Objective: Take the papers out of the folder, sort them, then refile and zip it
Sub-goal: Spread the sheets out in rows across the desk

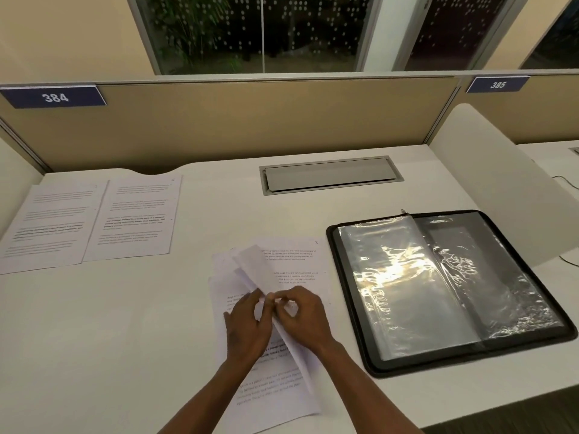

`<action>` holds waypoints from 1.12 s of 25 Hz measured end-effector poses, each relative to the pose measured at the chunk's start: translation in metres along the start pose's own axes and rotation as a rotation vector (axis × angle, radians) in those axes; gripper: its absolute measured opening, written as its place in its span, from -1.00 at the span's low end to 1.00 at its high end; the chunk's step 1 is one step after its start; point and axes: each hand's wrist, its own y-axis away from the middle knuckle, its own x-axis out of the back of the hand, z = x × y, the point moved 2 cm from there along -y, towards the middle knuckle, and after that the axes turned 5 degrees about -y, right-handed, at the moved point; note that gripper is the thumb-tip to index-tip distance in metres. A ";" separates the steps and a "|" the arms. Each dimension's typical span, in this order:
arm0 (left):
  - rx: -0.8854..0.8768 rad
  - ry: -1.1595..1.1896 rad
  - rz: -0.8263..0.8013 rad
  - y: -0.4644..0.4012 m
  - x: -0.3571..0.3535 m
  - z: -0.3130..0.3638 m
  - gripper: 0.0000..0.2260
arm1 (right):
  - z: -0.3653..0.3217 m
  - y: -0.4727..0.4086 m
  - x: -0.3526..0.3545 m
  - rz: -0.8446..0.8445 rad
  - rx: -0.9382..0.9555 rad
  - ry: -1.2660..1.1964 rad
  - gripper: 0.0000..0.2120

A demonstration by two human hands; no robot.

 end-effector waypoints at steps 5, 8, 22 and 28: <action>0.044 -0.029 0.036 -0.001 -0.001 0.008 -0.75 | 0.011 0.000 0.012 0.160 -0.134 -0.090 -0.80; 0.058 -0.037 0.030 0.003 0.001 0.013 -0.74 | 0.024 -0.014 0.040 0.360 -0.321 0.240 -0.58; -0.006 -0.009 0.037 0.005 -0.003 0.006 -0.68 | 0.009 -0.038 0.058 0.446 -0.331 0.068 -0.93; -0.131 -0.138 0.013 0.007 -0.013 0.018 -0.53 | -0.012 -0.034 0.103 0.643 -0.169 0.079 -0.93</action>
